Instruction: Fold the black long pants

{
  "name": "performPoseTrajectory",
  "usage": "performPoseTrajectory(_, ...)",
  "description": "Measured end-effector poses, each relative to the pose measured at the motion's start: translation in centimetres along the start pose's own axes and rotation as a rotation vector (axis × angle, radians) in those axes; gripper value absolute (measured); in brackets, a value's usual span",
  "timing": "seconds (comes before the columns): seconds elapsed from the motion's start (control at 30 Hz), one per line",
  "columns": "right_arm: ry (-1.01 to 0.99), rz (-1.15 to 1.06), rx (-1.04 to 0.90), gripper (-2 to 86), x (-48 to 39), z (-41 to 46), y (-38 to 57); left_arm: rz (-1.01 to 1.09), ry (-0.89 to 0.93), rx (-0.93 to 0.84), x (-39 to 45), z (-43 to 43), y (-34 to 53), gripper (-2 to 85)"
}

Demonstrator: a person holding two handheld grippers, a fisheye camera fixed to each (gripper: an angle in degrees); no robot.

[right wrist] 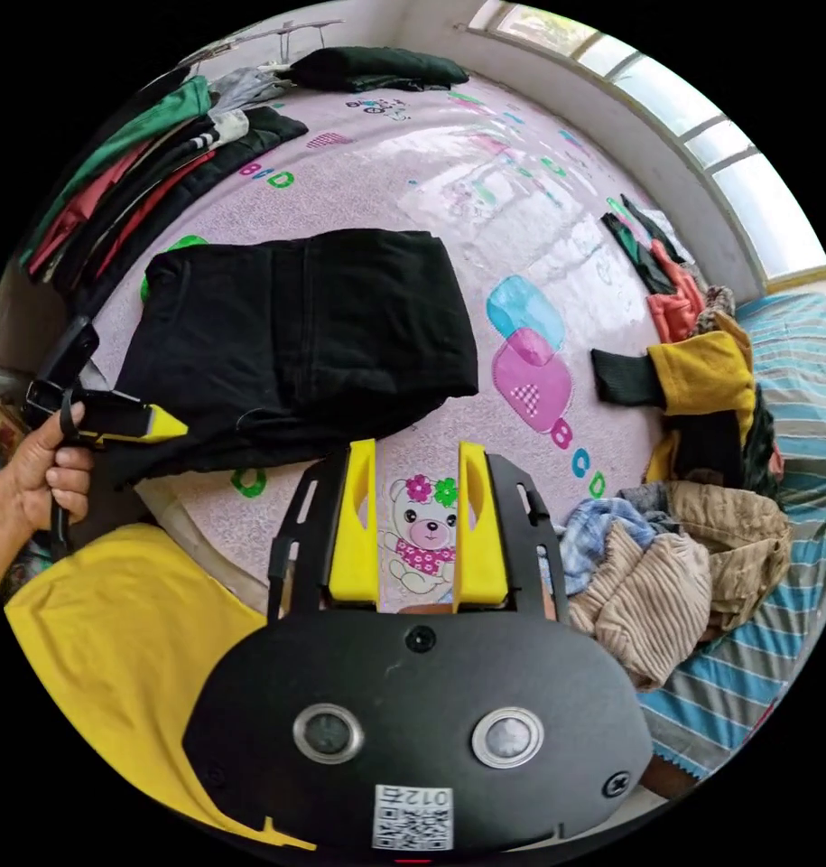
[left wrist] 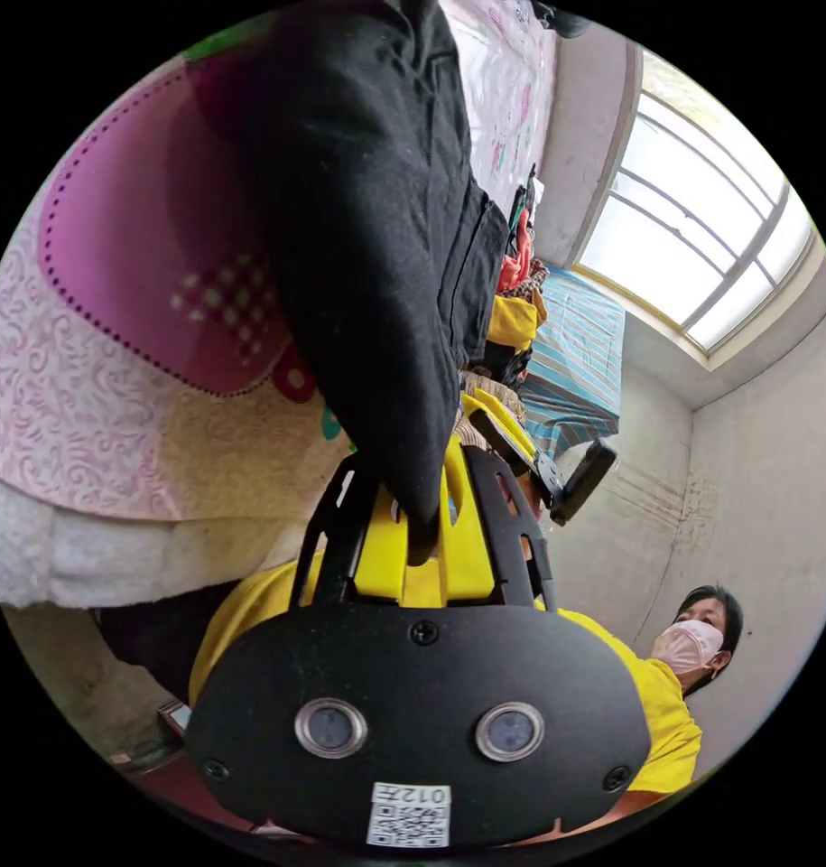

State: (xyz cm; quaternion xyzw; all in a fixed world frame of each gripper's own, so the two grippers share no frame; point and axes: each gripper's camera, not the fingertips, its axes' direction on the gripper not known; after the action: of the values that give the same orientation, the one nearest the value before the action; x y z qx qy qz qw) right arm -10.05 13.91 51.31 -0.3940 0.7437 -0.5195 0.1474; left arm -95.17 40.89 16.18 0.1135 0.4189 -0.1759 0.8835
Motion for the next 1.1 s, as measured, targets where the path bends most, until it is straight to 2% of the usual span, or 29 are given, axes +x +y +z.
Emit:
performPoseTrajectory(0.07,-0.068,0.017,-0.003,14.2,0.7,0.9,-0.9,0.006,-0.021,-0.016,0.2,0.0,0.0,8.3)
performPoseTrajectory(0.2,0.017,0.042,0.011,13.4,2.0,2.5,-2.3,0.010,-0.050,-0.043,0.3,0.2,0.0,8.3)
performPoseTrajectory(0.27,-0.102,0.122,0.034,12.7,4.7,3.2,-2.3,0.011,-0.060,-0.050,0.4,0.3,0.0,8.3)
performPoseTrajectory(0.33,-0.465,0.270,0.036,12.6,10.2,5.5,-1.6,0.021,-0.073,-0.058,0.8,0.4,-0.1,8.3)
performPoseTrajectory(0.43,-0.869,0.462,0.043,13.9,15.9,10.5,0.1,0.030,-0.091,-0.072,1.4,0.9,-0.1,8.3)
performPoseTrajectory(0.53,-1.100,0.606,0.061,16.5,18.4,15.2,2.1,0.035,-0.098,-0.083,2.0,1.7,-0.2,8.3)
performPoseTrajectory(0.63,-1.248,0.725,0.085,18.9,19.5,19.1,4.5,0.038,-0.107,-0.096,2.3,2.6,-0.3,8.4)
performPoseTrajectory(0.73,-1.284,0.770,0.105,20.5,19.9,21.9,6.1,0.034,-0.103,-0.106,2.4,3.4,-0.3,8.4)
performPoseTrajectory(0.9,-1.329,0.718,0.154,20.8,19.9,25.7,4.6,0.032,-0.113,-0.118,2.6,4.3,0.0,8.3)
performPoseTrajectory(0.97,-1.321,0.659,0.159,19.4,19.6,26.8,2.9,0.037,-0.124,-0.122,2.8,4.5,0.2,8.3)
performPoseTrajectory(1.1,-1.181,0.513,0.091,12.4,19.0,28.8,-0.2,0.040,-0.166,-0.119,3.2,5.0,0.7,8.3)
